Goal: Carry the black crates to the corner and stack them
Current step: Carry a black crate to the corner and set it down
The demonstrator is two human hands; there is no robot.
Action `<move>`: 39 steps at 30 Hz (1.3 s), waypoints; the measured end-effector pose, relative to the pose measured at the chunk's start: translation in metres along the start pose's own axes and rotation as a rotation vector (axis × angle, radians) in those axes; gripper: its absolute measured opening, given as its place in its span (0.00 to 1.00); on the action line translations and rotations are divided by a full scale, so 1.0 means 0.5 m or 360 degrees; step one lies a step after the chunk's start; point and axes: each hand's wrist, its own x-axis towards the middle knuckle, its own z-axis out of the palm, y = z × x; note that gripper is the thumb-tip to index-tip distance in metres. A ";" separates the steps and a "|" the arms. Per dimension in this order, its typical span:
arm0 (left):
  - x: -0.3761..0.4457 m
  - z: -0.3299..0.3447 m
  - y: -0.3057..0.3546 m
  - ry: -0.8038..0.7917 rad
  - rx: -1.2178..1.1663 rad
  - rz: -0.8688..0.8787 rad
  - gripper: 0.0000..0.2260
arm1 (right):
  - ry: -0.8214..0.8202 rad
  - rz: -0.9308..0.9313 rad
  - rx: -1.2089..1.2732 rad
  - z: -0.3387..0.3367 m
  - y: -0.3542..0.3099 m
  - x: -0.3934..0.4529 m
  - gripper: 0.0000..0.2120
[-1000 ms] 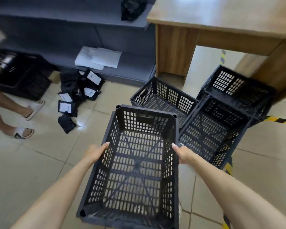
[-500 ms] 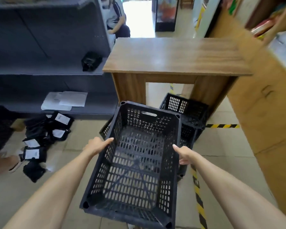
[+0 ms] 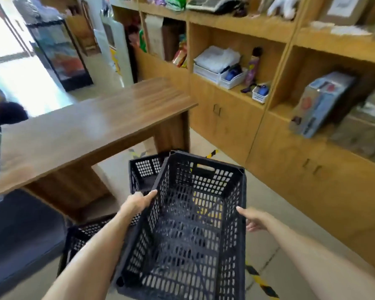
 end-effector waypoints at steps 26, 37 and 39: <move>-0.305 0.693 0.866 -0.0619 0.1100 0.1305 0.37 | 0.0575 0.0718 0.1769 -0.264 0.860 -0.184 0.36; -0.689 1.059 1.095 -0.0931 0.1448 0.1794 0.41 | 0.1107 0.0954 0.2297 -0.341 1.164 -0.369 0.32; -0.742 1.121 1.130 -0.1012 0.1480 0.1831 0.42 | 0.1185 0.0944 0.2369 -0.338 1.223 -0.374 0.33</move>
